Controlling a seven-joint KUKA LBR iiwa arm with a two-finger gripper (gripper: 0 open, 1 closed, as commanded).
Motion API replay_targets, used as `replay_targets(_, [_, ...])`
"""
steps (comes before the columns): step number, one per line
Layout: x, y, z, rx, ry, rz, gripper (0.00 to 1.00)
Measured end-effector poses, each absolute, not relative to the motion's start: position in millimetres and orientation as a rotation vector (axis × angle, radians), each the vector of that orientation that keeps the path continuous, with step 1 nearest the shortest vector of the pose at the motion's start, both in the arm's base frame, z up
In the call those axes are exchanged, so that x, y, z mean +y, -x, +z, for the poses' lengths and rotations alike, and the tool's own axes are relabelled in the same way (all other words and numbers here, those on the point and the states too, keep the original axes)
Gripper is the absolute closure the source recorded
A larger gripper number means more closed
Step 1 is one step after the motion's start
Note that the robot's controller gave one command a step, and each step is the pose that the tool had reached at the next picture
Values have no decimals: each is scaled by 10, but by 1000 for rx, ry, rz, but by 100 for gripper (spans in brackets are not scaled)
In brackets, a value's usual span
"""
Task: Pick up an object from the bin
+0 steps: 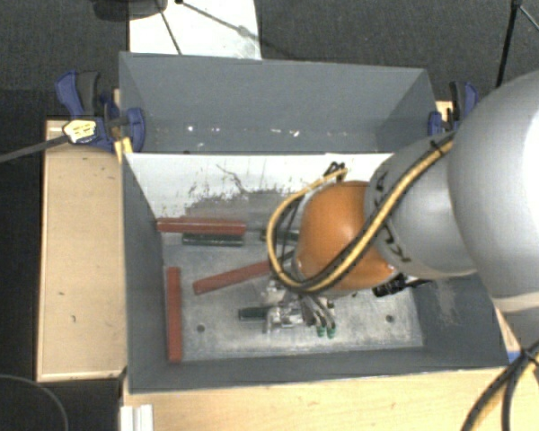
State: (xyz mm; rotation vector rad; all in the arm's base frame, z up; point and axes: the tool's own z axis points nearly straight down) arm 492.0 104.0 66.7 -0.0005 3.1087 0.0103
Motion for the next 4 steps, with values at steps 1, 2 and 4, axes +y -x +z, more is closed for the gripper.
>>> replay_targets(1, [1041,-4927,705,3114,2,8,100])
replay_targets(2, [1036,-4919,757,3122,-1,5,100])
replay_targets(4, [1033,-4890,858,3141,-4,1,100])
